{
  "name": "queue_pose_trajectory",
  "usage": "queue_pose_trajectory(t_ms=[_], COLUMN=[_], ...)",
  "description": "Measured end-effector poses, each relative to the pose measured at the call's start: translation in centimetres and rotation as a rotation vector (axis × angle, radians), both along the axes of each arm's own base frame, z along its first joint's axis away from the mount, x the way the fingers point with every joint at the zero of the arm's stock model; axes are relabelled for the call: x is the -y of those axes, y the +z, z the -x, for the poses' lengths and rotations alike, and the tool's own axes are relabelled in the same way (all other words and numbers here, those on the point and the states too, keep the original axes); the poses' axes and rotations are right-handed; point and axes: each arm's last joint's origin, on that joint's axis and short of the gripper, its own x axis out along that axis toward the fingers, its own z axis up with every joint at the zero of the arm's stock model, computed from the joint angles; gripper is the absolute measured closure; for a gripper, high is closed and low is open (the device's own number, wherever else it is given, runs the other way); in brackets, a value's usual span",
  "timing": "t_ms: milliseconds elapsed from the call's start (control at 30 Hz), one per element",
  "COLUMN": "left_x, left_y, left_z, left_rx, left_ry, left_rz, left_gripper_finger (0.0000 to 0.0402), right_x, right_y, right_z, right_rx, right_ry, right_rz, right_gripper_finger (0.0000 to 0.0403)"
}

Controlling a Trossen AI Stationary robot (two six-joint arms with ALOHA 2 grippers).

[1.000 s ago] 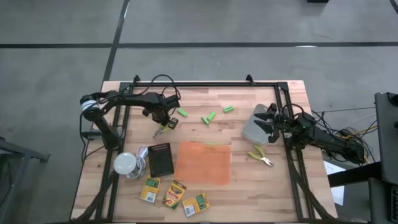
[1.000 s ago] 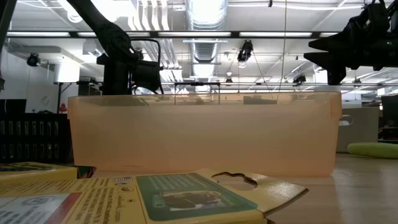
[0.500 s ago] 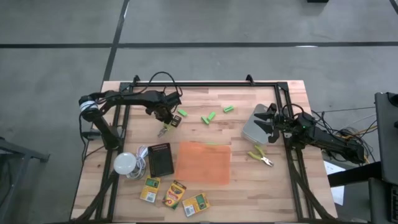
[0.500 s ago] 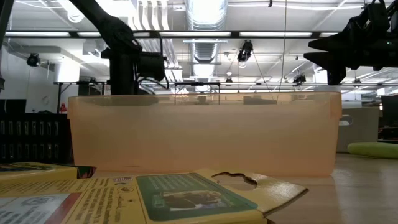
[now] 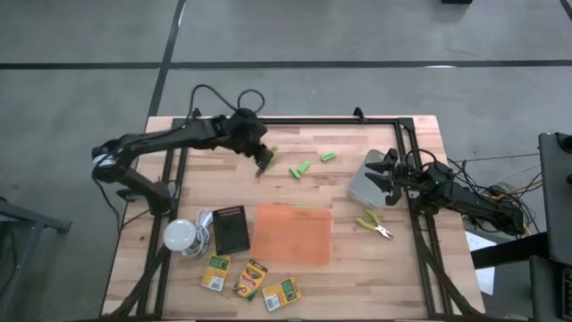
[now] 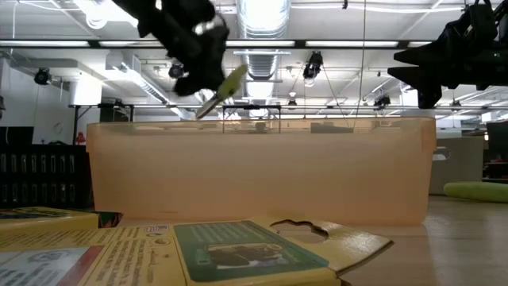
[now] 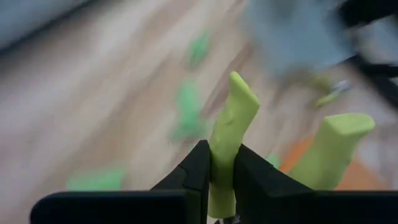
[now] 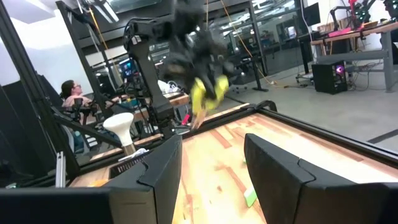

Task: Pick & Place School Supplies
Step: Put the top green hole puncher into the gray bin

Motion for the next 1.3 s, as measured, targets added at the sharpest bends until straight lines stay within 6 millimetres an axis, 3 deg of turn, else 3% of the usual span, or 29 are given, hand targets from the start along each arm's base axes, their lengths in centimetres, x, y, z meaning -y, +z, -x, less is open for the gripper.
queue_pose_trajectory(t_ms=[167,400,667,1300], left_x=[2.2,4.4,4.1,4.1], left_y=[2.8,3.9,5.5,5.3], left_z=[-1.7,-3.1,-3.2,-3.3], left_rx=[0.228,0.348,0.505,0.497], left_ry=[-0.211,-0.337,-0.265,-0.285], left_rz=[-0.317,-0.539,-0.531,-0.531], left_gripper_finger=[0.0354,0.0352,0.0342,0.034], right_x=[0.0,0.0,0.0,0.0], right_y=[0.0,0.0,0.0,0.1], right_z=[0.0,0.0,0.0,0.0], right_rx=[0.0,0.001,0.001,0.014], right_ry=[0.0,0.0,0.0,0.003], right_rz=[0.0,0.0,0.0,-0.024], right_gripper_finger=[0.0234,0.0234,0.0234,0.0234])
